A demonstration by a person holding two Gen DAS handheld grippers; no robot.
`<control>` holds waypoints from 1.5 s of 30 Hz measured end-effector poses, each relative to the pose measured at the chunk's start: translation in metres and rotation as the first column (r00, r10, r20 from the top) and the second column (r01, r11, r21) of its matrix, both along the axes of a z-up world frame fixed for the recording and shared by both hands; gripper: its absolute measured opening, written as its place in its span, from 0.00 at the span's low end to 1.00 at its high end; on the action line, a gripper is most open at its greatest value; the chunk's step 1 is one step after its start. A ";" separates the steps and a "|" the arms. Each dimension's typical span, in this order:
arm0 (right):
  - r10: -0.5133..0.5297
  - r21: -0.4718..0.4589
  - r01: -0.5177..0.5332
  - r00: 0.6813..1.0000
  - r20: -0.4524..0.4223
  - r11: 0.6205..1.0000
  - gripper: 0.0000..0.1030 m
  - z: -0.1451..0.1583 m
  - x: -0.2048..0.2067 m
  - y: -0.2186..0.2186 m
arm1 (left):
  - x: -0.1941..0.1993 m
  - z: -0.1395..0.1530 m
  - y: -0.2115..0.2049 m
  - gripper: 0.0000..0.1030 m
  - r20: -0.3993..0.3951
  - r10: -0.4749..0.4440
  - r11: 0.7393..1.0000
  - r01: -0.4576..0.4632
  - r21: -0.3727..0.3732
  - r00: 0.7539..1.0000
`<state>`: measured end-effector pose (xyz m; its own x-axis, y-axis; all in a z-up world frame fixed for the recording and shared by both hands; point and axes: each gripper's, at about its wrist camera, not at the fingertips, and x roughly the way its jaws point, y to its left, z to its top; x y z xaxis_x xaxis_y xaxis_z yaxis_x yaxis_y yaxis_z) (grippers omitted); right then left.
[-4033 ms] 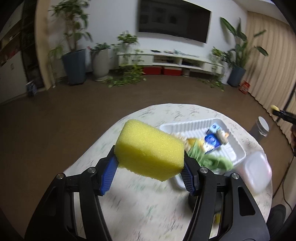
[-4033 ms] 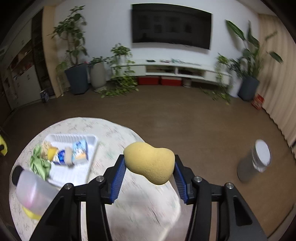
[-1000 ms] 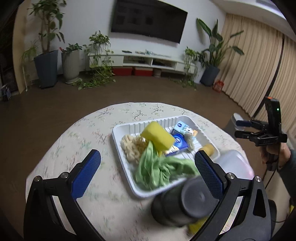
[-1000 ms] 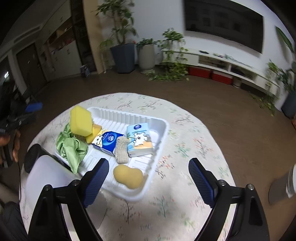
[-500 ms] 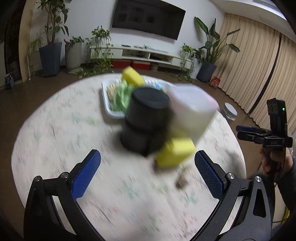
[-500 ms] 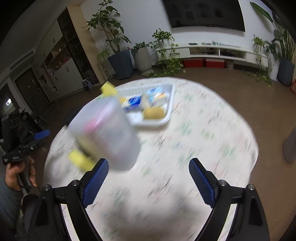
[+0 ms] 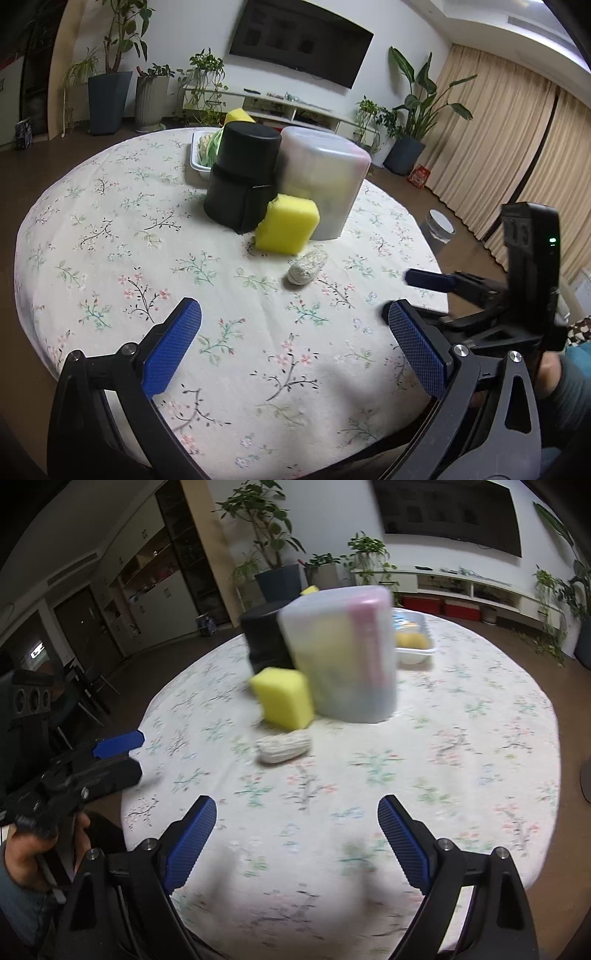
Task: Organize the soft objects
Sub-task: 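Withdraw both grippers from the tray back toward the table, then grasp the white knitted sock with the right gripper while the left gripper grasps the yellow sponge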
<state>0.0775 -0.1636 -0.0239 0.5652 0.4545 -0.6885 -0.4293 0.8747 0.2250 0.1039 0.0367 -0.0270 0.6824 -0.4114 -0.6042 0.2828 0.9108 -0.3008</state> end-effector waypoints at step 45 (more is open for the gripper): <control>-0.140 -0.057 0.136 0.987 -0.075 0.989 0.52 -0.037 0.042 -0.019 | 0.118 -0.039 -0.061 0.98 -0.090 0.122 0.979 -0.105 0.173 0.988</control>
